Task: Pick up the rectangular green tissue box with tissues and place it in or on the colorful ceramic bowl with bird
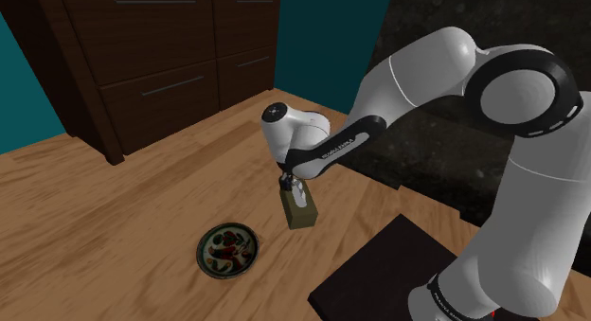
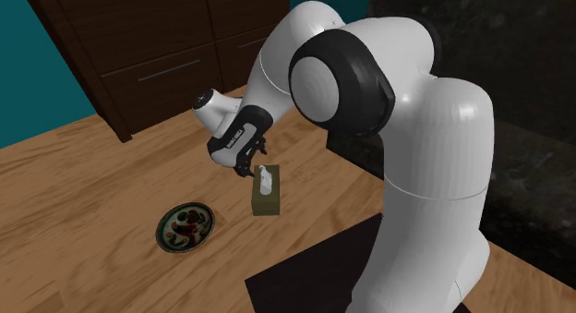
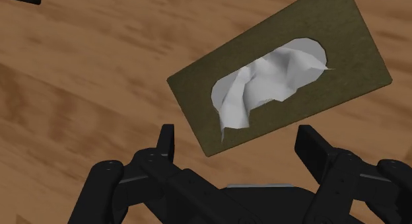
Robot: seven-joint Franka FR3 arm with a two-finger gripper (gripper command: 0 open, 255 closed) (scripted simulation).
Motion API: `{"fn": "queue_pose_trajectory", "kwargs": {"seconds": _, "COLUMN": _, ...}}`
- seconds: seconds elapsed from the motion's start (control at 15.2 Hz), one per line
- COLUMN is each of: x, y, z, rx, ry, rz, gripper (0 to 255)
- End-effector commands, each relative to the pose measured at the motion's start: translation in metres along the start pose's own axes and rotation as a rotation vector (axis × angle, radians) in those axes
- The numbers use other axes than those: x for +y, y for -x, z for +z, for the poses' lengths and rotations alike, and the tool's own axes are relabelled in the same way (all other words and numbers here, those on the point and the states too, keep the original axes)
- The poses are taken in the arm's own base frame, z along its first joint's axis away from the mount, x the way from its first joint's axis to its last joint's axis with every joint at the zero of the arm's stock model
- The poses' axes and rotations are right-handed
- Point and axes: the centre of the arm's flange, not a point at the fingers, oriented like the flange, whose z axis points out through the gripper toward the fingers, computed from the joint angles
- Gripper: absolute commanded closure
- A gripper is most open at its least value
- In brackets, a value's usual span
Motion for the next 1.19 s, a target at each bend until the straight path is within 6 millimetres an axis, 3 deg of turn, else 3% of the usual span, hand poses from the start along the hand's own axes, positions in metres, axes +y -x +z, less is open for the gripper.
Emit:
{"fn": "queue_pose_trajectory", "kwargs": {"seconds": 0.0, "x": -0.002, "y": -0.003, "z": 0.011, "rx": 0.001, "ry": 0.004, "rz": -0.005, "gripper": 0}}
{"fn": "queue_pose_trajectory", "kwargs": {"seconds": 0.33, "x": -0.002, "y": -0.003, "z": 0.035, "rx": 0.001, "ry": 0.004, "rz": -0.005, "gripper": 0}}
{"fn": "queue_pose_trajectory", "kwargs": {"seconds": 0.86, "x": -0.002, "y": -0.003, "z": 0.035, "rx": 0.001, "ry": 0.004, "rz": -0.005, "gripper": 0}}
{"fn": "queue_pose_trajectory", "kwargs": {"seconds": 0.92, "x": -0.002, "y": -0.003, "z": 0.035, "rx": 0.001, "ry": 0.004, "rz": -0.005, "gripper": 255}}
{"fn": "queue_pose_trajectory", "kwargs": {"seconds": 1.12, "x": -0.001, "y": -0.003, "z": 0.035, "rx": 0.001, "ry": 0.004, "rz": -0.005, "gripper": 255}}
